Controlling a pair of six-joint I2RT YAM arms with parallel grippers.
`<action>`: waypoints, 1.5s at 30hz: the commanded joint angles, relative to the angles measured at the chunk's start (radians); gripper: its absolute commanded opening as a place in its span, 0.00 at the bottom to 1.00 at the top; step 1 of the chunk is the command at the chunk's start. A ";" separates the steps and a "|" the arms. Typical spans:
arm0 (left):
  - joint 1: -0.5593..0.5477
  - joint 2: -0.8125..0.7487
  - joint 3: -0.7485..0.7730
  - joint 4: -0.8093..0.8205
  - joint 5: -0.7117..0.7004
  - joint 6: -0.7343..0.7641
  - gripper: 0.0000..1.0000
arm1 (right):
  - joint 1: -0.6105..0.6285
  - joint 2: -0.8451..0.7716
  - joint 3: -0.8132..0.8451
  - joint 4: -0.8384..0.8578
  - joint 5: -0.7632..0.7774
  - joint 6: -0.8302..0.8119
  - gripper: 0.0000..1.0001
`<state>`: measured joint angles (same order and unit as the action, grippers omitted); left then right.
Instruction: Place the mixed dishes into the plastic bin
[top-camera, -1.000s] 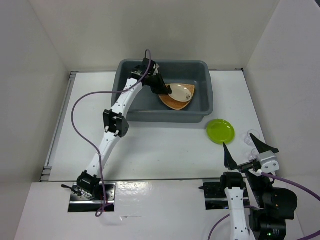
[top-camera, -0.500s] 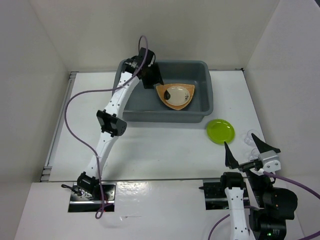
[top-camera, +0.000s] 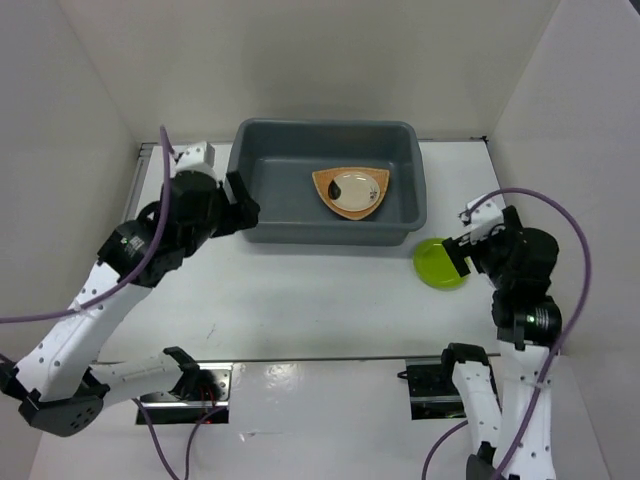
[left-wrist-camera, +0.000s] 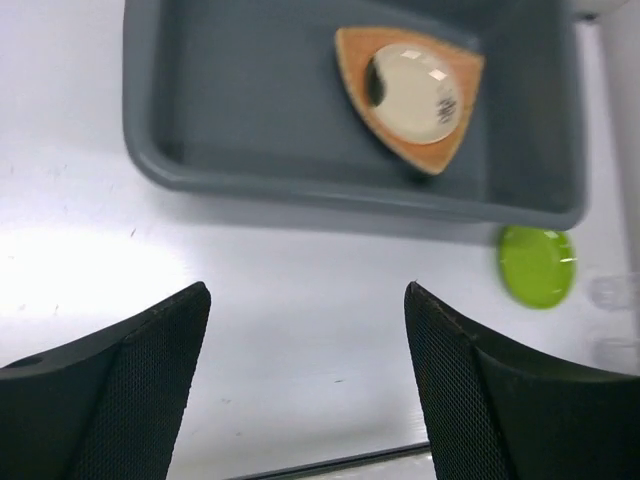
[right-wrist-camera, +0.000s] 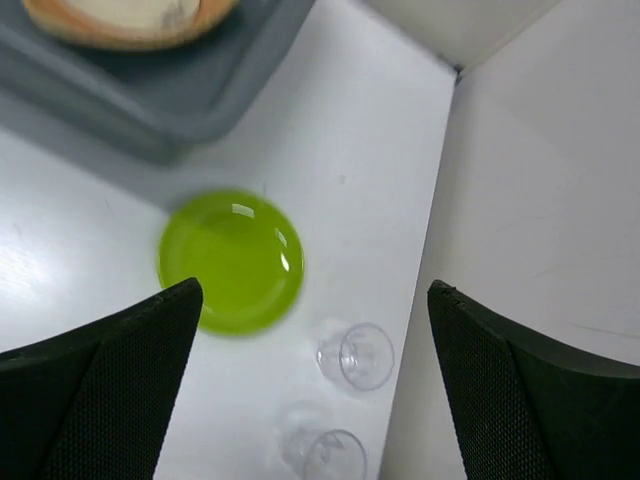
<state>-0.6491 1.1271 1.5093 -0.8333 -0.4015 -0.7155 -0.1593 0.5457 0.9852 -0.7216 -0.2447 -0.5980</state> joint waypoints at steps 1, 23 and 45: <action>0.017 0.011 -0.177 0.131 0.022 -0.022 0.85 | -0.006 0.016 -0.098 -0.041 0.022 -0.257 0.98; 0.101 -0.334 -0.388 -0.101 -0.172 0.036 0.94 | 0.282 0.643 -0.310 0.154 0.206 -0.263 0.98; 0.101 -0.483 -0.426 -0.072 -0.197 0.047 1.00 | 0.320 0.874 -0.389 0.344 0.340 -0.200 0.47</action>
<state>-0.5529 0.6556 1.0790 -0.9310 -0.5797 -0.6834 0.1532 1.3338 0.5987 -0.3992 0.0727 -0.8062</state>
